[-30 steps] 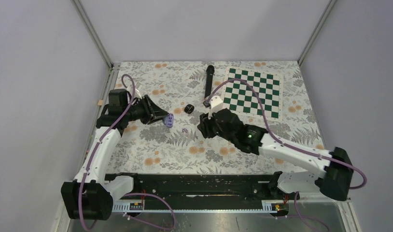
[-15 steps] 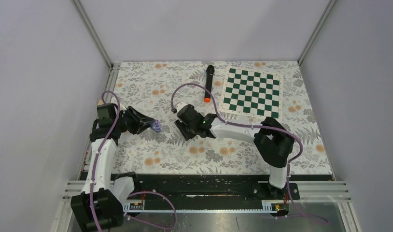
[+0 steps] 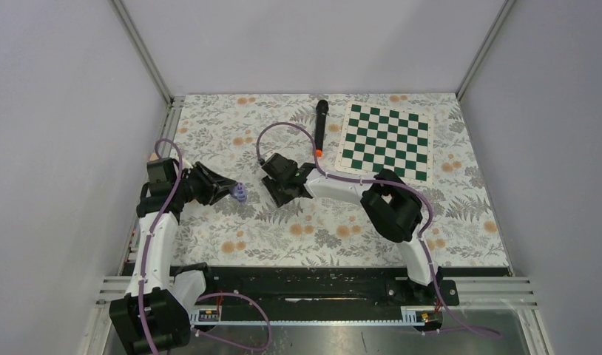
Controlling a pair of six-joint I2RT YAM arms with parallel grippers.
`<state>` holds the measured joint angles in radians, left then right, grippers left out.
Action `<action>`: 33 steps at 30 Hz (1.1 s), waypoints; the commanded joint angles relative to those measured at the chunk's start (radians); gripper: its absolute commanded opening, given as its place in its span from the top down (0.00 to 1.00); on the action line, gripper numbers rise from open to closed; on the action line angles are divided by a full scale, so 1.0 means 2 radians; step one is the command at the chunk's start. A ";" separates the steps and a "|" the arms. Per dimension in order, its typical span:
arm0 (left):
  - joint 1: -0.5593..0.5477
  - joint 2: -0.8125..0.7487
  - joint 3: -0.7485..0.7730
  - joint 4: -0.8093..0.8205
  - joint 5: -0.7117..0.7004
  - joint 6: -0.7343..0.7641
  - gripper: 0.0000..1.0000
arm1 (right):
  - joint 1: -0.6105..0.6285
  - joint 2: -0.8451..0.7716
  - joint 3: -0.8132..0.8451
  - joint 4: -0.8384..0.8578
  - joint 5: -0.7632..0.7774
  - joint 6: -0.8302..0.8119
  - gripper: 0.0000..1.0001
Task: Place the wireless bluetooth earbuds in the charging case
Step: Move the left earbud to the center of the board.
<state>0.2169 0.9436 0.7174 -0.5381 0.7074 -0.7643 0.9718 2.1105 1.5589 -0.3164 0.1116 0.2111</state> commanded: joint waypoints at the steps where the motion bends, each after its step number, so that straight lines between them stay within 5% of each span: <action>1: 0.004 -0.005 0.010 0.018 0.018 0.001 1.00 | -0.024 0.006 0.010 0.002 -0.018 0.032 0.54; 19: 0.004 -0.007 0.008 0.021 0.020 0.003 1.00 | -0.045 -0.027 -0.104 0.150 -0.202 0.158 0.49; 28: 0.004 -0.004 0.009 0.020 0.019 0.004 1.00 | -0.045 -0.082 -0.165 0.161 -0.206 0.158 0.51; 33: 0.005 -0.005 0.007 0.021 0.019 0.002 1.00 | -0.045 -0.084 -0.150 0.106 -0.141 0.145 0.58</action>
<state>0.2184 0.9436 0.7174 -0.5369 0.7223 -0.7631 0.8772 1.9911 1.2324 -0.0235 -0.2665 0.5201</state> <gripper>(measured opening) 0.320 0.451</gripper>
